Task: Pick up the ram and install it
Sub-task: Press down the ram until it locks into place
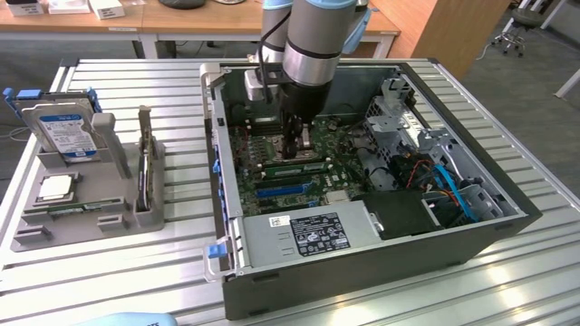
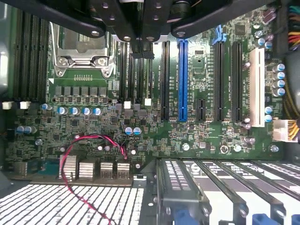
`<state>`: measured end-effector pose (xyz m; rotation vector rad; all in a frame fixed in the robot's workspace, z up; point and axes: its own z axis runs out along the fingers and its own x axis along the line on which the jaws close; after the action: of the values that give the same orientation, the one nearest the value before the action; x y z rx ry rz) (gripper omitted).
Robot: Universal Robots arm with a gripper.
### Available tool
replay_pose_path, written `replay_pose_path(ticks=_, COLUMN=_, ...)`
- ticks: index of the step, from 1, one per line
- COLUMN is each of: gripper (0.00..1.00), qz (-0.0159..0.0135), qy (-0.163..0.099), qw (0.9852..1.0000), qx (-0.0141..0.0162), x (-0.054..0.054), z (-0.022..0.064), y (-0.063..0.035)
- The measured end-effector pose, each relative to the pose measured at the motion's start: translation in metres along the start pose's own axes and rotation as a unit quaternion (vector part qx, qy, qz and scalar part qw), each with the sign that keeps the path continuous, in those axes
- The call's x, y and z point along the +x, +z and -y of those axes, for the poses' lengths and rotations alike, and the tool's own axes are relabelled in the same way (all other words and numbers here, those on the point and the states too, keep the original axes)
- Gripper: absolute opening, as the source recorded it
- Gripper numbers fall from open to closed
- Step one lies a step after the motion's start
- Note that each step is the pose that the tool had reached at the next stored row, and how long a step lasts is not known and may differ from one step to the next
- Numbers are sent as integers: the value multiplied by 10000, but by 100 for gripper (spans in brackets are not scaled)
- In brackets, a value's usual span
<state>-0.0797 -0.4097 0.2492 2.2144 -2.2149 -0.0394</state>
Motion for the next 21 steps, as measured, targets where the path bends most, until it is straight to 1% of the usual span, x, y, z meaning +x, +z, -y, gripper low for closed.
replay_pose_path(ticks=7, gripper=10, qz=0, qy=0, qw=10000, qx=0, x=-1, z=-3, y=-128)
replay_pose_path(ticks=13, gripper=10, qz=0, qy=-2, qw=10000, qx=0, x=-1, z=2, y=-135)
replay_pose_path(ticks=17, gripper=10, qz=0, qy=0, qw=10000, qx=0, x=-2, z=63, y=-136)
replay_pose_path(ticks=21, gripper=10, qz=0, qy=0, qw=10000, qx=0, x=-2, z=154, y=-138)
